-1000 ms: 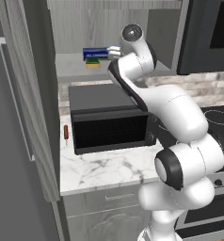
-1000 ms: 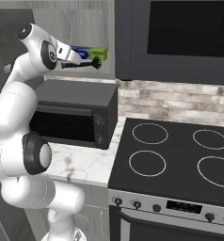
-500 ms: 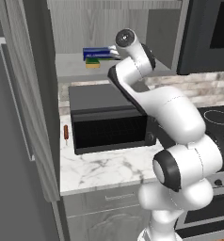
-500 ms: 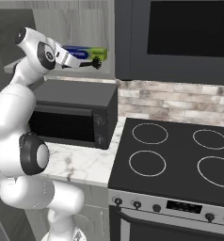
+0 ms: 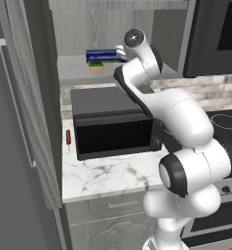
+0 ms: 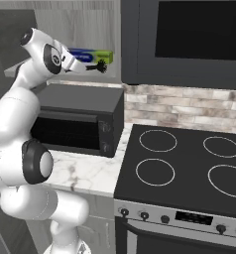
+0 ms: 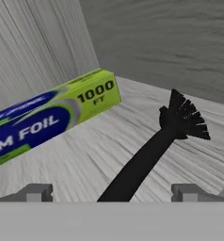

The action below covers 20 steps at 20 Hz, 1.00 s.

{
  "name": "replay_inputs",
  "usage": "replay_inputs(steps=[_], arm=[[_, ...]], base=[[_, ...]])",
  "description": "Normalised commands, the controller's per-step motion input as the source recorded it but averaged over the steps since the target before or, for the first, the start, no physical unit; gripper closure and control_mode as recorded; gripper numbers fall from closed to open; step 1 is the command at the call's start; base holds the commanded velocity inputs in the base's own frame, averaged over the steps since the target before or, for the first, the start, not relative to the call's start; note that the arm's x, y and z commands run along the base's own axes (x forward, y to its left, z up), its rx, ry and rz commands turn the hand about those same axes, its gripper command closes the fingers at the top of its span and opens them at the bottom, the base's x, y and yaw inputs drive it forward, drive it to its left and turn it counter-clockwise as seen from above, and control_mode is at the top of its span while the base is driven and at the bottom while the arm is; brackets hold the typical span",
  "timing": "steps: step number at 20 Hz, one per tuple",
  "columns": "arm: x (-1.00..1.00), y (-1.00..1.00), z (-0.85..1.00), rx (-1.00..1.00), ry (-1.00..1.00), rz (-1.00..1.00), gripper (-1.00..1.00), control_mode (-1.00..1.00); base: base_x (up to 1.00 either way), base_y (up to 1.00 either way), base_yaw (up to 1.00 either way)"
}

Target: Pick the dish brush and sponge from the cabinet and place them on the counter.

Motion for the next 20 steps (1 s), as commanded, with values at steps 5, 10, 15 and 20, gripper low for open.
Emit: replay_inputs(steps=[5,10,15,20], arm=[[0.00,-0.22,0.00,0.19,0.00,0.00,-1.00,-1.00],[0.01,-0.05,0.00,0.04,0.00,0.00,-1.00,-1.00],[0.12,-0.01,0.00,0.10,0.00,-0.01,-1.00,-1.00],[0.31,0.00,0.00,0.06,0.00,-0.03,-1.00,-1.00]], base=[[0.00,0.00,0.00],[0.00,0.00,0.00],[0.00,0.00,0.00],[0.00,0.00,0.00]])
